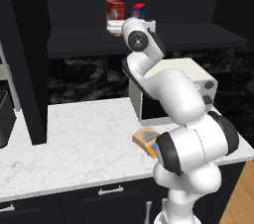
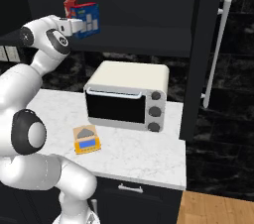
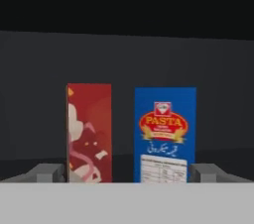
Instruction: Pick the boxed food and place it on the digital scale for weighing, and close the cabinet.
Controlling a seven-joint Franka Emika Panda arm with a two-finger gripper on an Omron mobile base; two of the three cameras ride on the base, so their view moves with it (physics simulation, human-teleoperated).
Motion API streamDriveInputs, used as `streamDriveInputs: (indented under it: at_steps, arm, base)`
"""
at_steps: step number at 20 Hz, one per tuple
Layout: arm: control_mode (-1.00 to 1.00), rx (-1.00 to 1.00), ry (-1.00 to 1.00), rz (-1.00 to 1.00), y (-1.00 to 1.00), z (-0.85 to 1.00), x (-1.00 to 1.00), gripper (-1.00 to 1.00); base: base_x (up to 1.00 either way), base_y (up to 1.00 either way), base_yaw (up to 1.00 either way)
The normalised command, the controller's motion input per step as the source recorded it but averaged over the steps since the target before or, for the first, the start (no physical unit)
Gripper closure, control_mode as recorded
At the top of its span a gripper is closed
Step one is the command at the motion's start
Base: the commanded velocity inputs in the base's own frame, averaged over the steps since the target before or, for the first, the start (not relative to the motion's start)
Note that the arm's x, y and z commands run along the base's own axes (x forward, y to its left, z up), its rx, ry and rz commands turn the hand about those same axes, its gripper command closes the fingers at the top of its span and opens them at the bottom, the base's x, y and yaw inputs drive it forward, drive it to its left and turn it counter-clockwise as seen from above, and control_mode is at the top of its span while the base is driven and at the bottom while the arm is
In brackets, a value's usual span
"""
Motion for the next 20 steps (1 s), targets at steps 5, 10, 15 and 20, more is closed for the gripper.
streamDriveInputs:
  at_steps: [5,10,15,20]
  arm:
    - [-1.0,0.07,0.0,-0.02,-0.26,0.0,0.0,-1.0]
    - [-1.0,0.02,0.0,-0.03,-0.11,0.0,0.0,-1.0]
    - [-1.0,0.0,0.0,-0.05,0.0,0.0,0.14,-1.0]
    - [-1.0,0.0,0.0,-0.04,0.0,0.0,0.19,-1.0]
  base:
    - [0.0,0.0,0.0]
    - [0.0,0.0,0.0]
    - [0.0,0.0,0.0]
    - [0.0,0.0,0.0]
